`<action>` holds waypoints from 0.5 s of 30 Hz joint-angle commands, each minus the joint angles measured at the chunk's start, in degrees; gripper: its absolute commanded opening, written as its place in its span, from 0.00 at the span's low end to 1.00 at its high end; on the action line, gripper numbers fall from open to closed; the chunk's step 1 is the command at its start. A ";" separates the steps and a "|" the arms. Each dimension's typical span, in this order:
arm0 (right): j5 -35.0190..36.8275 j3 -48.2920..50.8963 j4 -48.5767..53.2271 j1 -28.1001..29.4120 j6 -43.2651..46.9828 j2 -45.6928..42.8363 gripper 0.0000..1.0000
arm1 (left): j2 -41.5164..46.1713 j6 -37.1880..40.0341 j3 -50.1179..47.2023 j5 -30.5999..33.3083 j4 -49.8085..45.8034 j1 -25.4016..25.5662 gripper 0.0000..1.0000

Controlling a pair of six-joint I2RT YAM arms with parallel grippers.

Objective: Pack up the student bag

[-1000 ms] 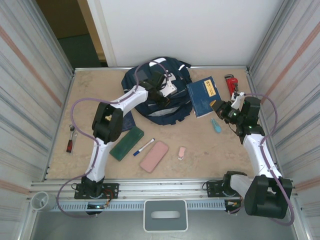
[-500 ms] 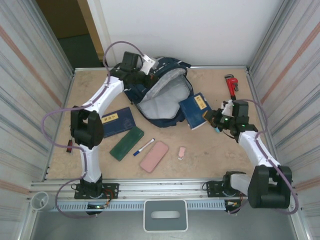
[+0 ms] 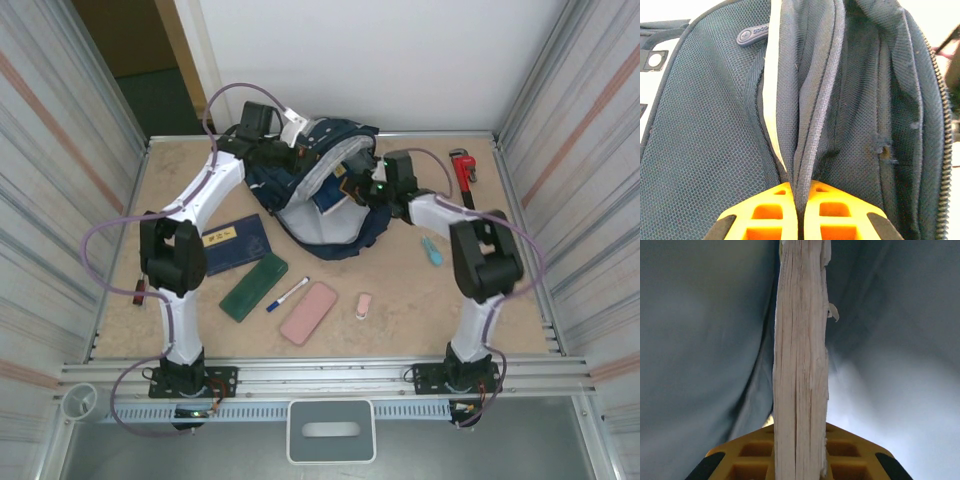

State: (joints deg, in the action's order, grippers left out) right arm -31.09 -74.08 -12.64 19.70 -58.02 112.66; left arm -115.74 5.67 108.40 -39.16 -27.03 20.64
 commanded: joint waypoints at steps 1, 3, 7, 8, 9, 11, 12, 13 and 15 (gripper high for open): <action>0.77 -9.27 -5.01 0.95 -3.79 8.04 0.18 | 0.70 -0.74 4.10 -5.33 4.44 0.12 0.00; 0.70 -10.12 -5.01 0.73 -3.60 8.85 0.33 | 0.61 -1.05 4.26 -5.10 4.53 0.10 0.00; 1.76 -2.63 -3.71 -0.41 0.43 1.66 0.48 | 0.18 -1.95 3.96 -4.55 5.22 0.02 0.00; 1.67 0.53 -3.83 -0.94 1.30 -1.28 0.48 | -0.07 -2.43 3.76 -4.48 5.71 0.04 0.00; 1.43 3.31 -4.05 -1.41 2.15 -4.02 0.47 | -0.45 -3.01 3.70 -4.22 6.07 0.09 0.00; 1.68 10.13 -3.50 -2.53 4.36 -11.10 0.47 | -1.58 -4.50 3.58 -3.70 7.00 0.11 0.00; 1.86 12.96 -3.02 -2.97 5.52 -14.42 0.48 | -2.14 -5.25 3.52 -3.25 7.35 0.18 0.00; 2.64 16.12 -1.70 -3.46 7.09 -18.28 0.48 | -2.89 -5.93 3.44 -2.19 7.66 0.49 0.00; 5.92 21.22 2.38 -4.23 10.48 -25.60 0.48 | -3.96 -6.20 3.57 -0.13 7.57 1.48 0.07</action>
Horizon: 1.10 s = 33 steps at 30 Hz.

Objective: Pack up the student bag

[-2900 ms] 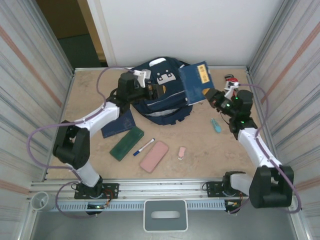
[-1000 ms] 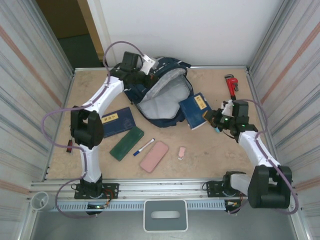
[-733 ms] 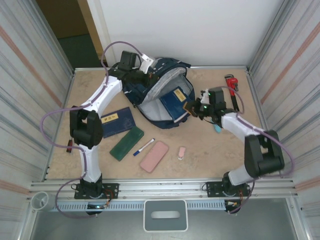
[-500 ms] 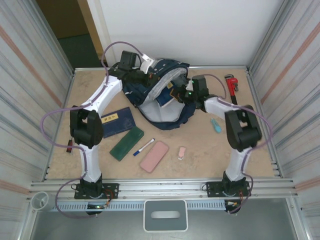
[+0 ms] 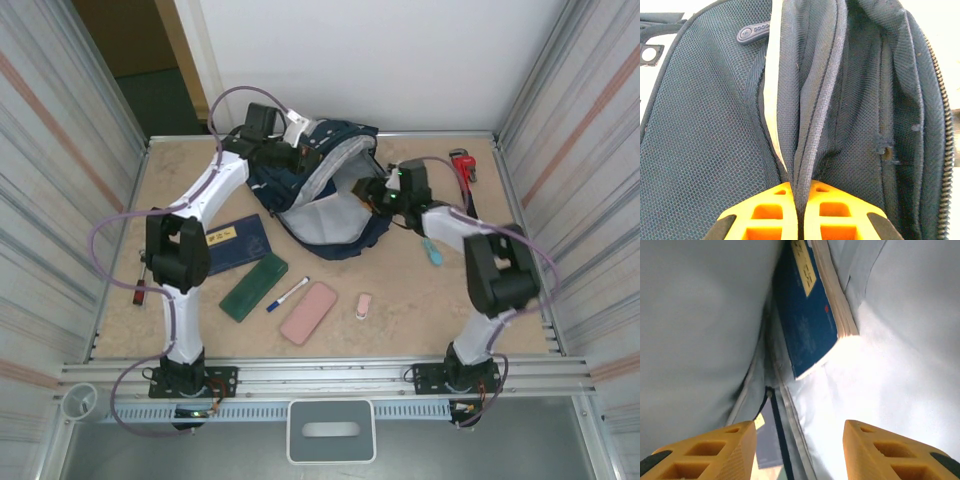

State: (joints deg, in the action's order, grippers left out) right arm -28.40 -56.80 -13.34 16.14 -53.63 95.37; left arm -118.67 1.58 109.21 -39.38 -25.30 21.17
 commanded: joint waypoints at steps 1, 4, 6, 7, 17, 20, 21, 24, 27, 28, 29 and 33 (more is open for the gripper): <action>5.94 5.92 6.54 -0.77 8.52 -12.04 0.48 | -2.81 -1.88 3.13 1.43 5.23 1.68 0.19; 14.68 9.56 15.19 0.24 14.39 -22.04 0.50 | -3.75 1.53 5.79 8.74 -1.19 3.79 0.50; 18.40 10.92 18.24 2.49 17.36 -26.78 0.52 | -0.37 1.93 2.73 15.95 -2.96 4.15 0.60; 20.11 11.24 19.32 4.30 18.89 -28.52 0.53 | 3.52 0.64 -1.82 20.12 -1.56 3.85 0.64; 18.93 -2.95 21.45 24.59 27.50 -12.31 0.71 | 43.32 -26.89 -57.90 35.66 17.07 -12.71 0.84; 18.06 -12.52 23.61 28.45 27.60 -0.81 0.72 | 47.04 -28.35 -63.77 38.83 15.88 -18.28 0.85; 17.73 -15.98 24.38 29.31 27.40 3.19 0.73 | 47.23 -28.56 -64.75 39.41 15.47 -20.07 0.86; 17.10 -26.24 27.06 31.25 26.35 14.25 0.73 | 45.45 -29.21 -67.13 38.10 16.16 -24.65 0.86; 16.60 -34.96 28.29 31.85 25.29 23.35 0.72 | 41.37 -29.47 -67.37 35.26 17.13 -26.61 0.85; 16.38 -37.42 28.43 31.91 24.91 25.98 0.72 | 39.86 -29.31 -67.14 34.72 16.84 -26.83 0.85; 16.37 -39.36 28.45 31.93 24.76 28.11 0.71 | 38.76 -29.06 -66.68 34.24 16.50 -26.97 0.85; 17.05 -46.21 29.59 31.76 24.05 35.69 0.69 | 35.35 -27.94 -65.84 32.25 15.80 -27.08 0.83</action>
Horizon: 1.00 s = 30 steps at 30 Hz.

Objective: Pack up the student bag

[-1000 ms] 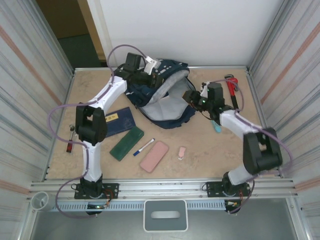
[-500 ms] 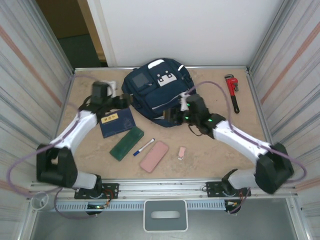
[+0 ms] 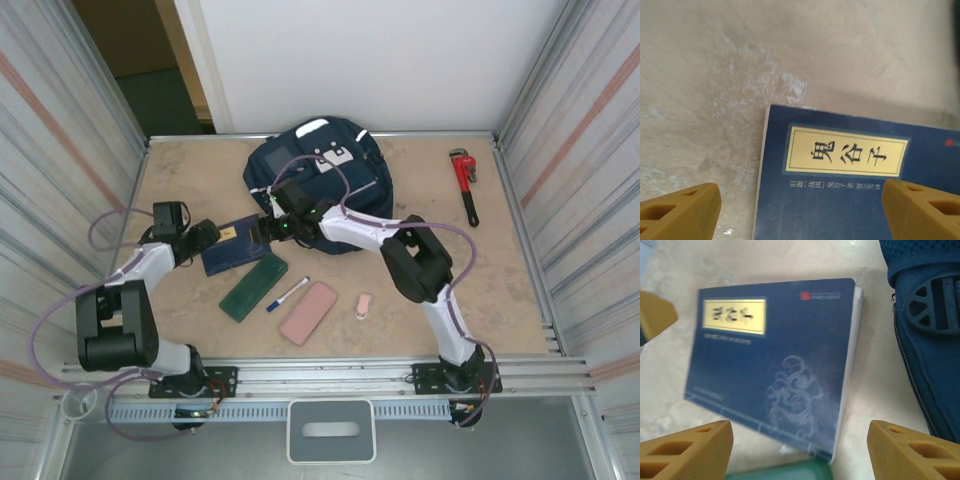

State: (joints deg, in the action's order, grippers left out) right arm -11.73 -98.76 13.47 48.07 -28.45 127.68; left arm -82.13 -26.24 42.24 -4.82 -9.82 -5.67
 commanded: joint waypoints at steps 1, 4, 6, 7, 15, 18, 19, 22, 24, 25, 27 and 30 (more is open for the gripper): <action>0.51 -5.44 2.79 -0.26 -1.25 4.86 0.68 | -1.71 0.17 1.18 -2.71 0.25 -0.28 0.82; -1.17 -9.21 3.19 -0.44 -2.06 9.24 0.67 | -3.01 1.02 1.49 -3.70 -0.97 -0.64 0.80; -1.78 -11.60 2.76 -0.35 -2.89 11.44 0.66 | -3.04 1.35 1.24 -4.50 -0.96 -0.66 0.79; -2.04 -12.20 2.45 -0.35 -3.20 12.20 0.66 | -3.03 1.21 0.99 -4.87 -0.76 -0.66 0.79; -8.19 -16.67 -1.48 0.18 -9.88 17.51 0.52 | -3.54 0.95 -1.14 -8.83 1.17 -0.66 0.71; -8.95 -16.34 -3.49 -0.04 -12.06 17.36 0.38 | -3.72 0.98 -1.39 -9.24 1.12 -0.65 0.69; -9.23 -16.22 -4.16 -0.24 -12.50 17.11 0.34 | -3.63 0.92 -1.44 -9.22 1.12 -0.65 0.69; -11.76 -16.11 -6.39 -0.91 -13.51 16.40 0.19 | -3.61 0.86 -1.82 -9.66 1.63 -0.70 0.69; -13.14 -16.02 -7.16 -1.22 -13.92 15.97 0.15 | -3.75 0.82 -1.81 -9.96 1.67 -0.91 0.69; -13.28 -15.90 -6.92 -1.39 -13.64 15.59 0.16 | -3.39 0.96 -1.81 -9.72 1.28 -0.88 0.68; -11.20 -14.74 -5.83 -1.56 -12.07 14.35 0.21 | -1.06 0.88 -2.35 -7.96 0.96 -0.92 0.68; -8.09 -12.88 -4.20 -2.06 -9.36 12.51 0.27 | 4.58 0.33 -3.36 -2.20 0.02 -0.92 0.71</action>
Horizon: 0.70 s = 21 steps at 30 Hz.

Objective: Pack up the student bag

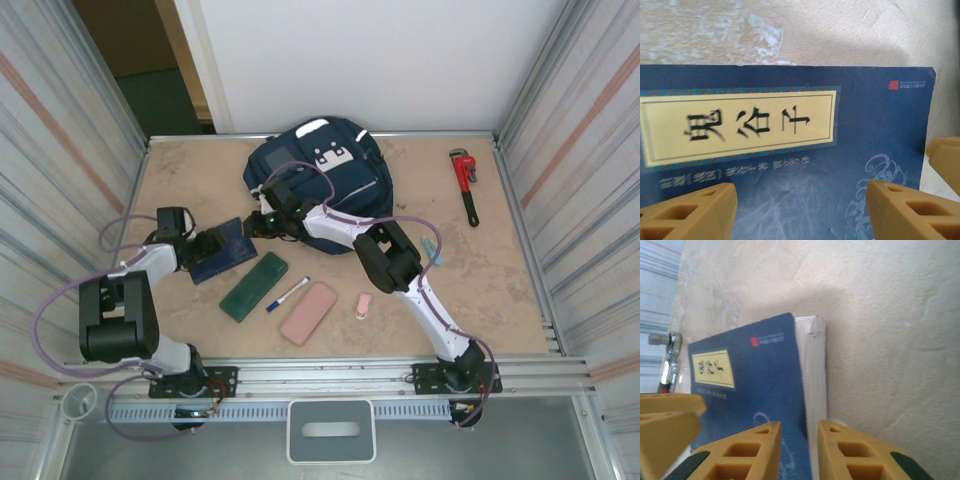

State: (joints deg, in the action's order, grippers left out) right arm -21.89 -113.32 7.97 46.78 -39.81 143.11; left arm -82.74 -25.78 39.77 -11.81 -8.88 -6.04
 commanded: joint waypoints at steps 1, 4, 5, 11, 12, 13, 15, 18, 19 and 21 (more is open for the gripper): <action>2.86 2.19 1.74 -0.98 2.80 -3.46 0.30 | 7.08 -0.28 -1.34 7.51 -1.41 -0.55 0.73; 4.40 2.94 2.75 -1.13 4.58 -4.08 0.39 | 11.42 -1.38 -2.85 15.71 -2.78 -0.55 0.79; 4.30 2.95 2.91 -1.04 4.82 -4.09 0.43 | 12.12 -1.76 -3.19 17.38 -3.13 -0.66 0.81; 4.19 2.97 1.82 -0.33 4.34 -3.46 0.57 | 7.20 -2.02 -0.09 16.99 -6.68 -2.00 0.83; 4.00 2.97 1.54 -0.29 4.23 -3.23 0.58 | 6.46 -1.92 0.44 16.74 -6.99 -2.04 0.83; 3.96 3.00 1.39 -0.29 3.97 -3.04 0.59 | 5.88 -1.95 0.78 16.37 -7.09 -2.25 0.83; 3.45 2.69 1.12 -0.29 3.53 -2.38 0.60 | 4.89 -2.53 0.84 14.44 -6.73 -3.31 0.84; 3.15 2.72 0.57 -0.21 3.08 -2.00 0.61 | 3.25 -3.86 0.44 10.67 -5.03 -4.69 0.86; 2.93 2.74 0.24 -0.20 2.92 -1.82 0.61 | 2.26 -4.00 0.76 9.92 -5.07 -4.80 0.90; 2.49 2.31 -0.15 -0.03 2.49 -1.33 0.61 | 0.67 -4.40 1.34 8.60 -5.35 -4.84 0.90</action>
State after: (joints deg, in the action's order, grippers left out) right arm -19.38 -111.09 8.12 46.48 -36.86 141.36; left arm -80.36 -28.69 39.16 -0.19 -13.72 -10.59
